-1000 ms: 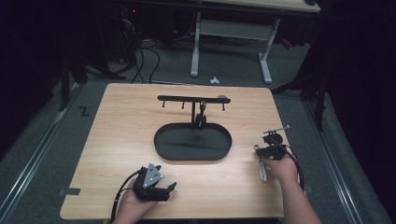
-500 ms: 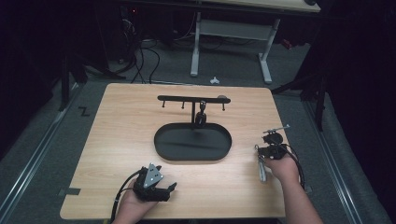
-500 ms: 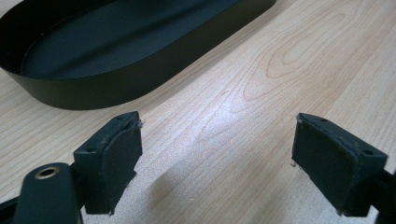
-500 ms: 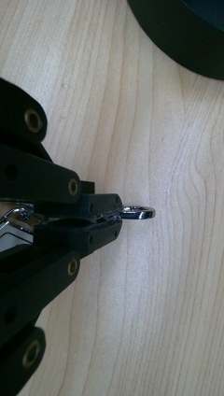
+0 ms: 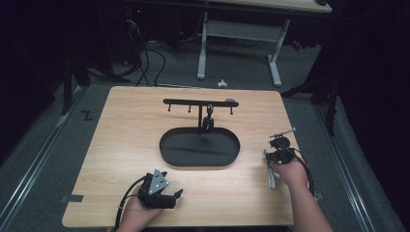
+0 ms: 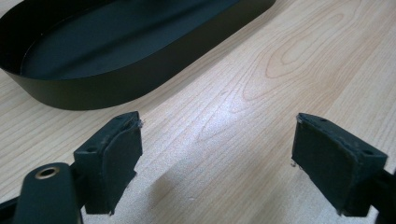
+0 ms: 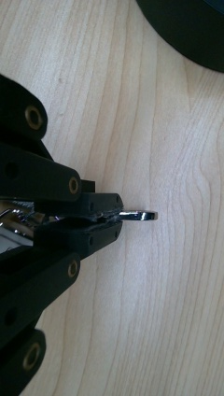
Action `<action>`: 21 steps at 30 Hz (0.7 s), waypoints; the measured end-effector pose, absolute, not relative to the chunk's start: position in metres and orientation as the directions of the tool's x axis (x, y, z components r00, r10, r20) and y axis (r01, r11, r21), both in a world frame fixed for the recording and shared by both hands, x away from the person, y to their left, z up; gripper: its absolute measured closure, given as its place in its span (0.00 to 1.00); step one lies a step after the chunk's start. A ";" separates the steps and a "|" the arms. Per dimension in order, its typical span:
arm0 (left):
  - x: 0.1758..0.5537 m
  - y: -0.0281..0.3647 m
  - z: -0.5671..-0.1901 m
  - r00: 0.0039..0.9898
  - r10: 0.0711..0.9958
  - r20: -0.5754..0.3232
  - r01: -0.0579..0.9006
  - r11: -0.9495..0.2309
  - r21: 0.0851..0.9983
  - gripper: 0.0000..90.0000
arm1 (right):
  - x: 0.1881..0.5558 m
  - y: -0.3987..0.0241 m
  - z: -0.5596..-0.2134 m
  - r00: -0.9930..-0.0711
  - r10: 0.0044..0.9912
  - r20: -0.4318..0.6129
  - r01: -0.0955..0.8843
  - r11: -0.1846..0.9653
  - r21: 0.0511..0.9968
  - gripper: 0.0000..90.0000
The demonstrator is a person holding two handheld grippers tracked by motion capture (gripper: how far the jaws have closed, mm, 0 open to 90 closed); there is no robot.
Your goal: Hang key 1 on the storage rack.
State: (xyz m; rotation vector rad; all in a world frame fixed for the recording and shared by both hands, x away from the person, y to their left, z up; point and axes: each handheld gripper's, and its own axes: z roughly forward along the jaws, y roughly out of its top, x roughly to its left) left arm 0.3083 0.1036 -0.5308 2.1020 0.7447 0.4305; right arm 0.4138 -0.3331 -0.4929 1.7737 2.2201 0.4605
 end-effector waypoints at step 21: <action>0.308 0.103 -0.531 0.766 0.642 0.035 0.352 -0.465 0.812 0.19 | 0.399 -0.327 -0.463 -0.286 0.958 -0.031 0.870 0.273 0.410 0.96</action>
